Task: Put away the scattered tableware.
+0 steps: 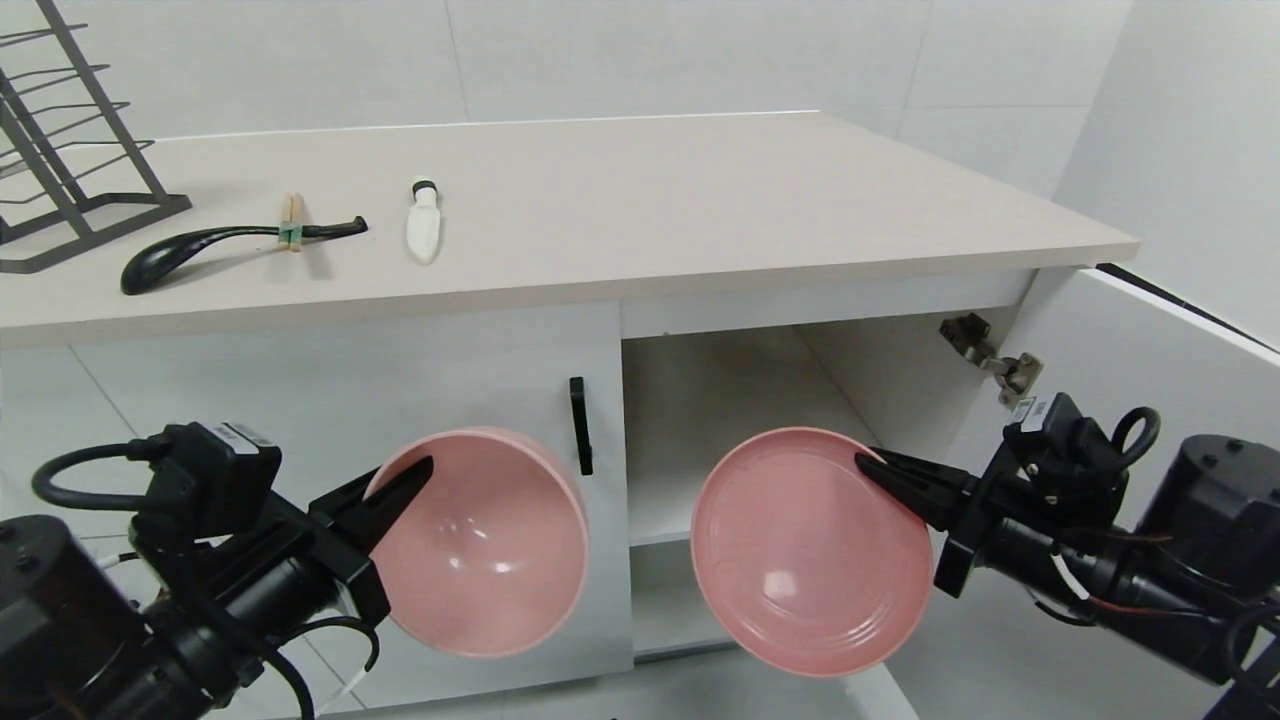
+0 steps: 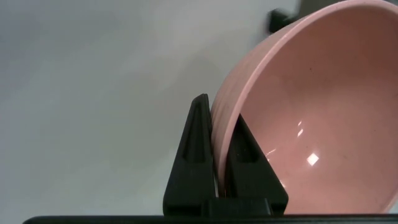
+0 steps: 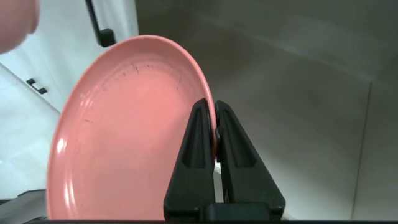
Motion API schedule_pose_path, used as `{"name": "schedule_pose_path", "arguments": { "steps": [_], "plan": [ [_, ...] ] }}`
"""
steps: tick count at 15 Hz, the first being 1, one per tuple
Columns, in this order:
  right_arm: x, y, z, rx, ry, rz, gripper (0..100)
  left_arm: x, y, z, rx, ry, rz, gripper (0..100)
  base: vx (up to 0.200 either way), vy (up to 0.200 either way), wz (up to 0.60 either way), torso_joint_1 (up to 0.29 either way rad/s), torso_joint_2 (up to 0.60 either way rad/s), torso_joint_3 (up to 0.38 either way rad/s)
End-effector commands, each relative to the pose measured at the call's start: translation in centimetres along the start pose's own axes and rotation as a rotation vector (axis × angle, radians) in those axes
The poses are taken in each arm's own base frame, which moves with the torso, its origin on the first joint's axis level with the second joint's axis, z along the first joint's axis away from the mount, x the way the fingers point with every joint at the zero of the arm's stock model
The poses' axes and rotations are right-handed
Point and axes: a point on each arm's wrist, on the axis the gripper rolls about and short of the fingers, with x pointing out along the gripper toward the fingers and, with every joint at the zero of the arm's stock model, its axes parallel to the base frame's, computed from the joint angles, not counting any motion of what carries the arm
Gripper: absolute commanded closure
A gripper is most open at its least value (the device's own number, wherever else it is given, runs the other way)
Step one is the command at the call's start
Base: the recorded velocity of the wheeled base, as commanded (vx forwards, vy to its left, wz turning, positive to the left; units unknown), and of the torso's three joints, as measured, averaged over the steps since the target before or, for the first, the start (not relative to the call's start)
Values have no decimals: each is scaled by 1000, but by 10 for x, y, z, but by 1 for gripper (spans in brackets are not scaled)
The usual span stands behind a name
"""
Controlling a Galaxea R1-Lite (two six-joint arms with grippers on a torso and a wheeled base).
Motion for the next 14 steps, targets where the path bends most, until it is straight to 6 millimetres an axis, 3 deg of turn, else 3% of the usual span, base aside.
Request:
{"name": "schedule_pose_path", "arguments": {
  "steps": [1, 3, 9, 14],
  "plan": [
    [-3, -2, -8, 17, 37, -10, 100, -4, -16, 7, -1, -40, -90, 100, 0, 0, 0, 0, 0, 0],
    [-2, -2, -11, 22, 51, -10, 100, -9, -25, 11, -3, -61, -145, 100, 0, 0, 0, 0, 0, 0],
    [14, -7, -32, 51, 120, -5, 100, -16, -22, 11, 1, -21, -136, 100, 0, 0, 0, 0, 0, 0],
    [35, -18, -27, 92, 61, -22, 100, -16, -22, 11, 3, -19, -136, 100, 0, 0, 0, 0, 0, 0]
  ]
}}
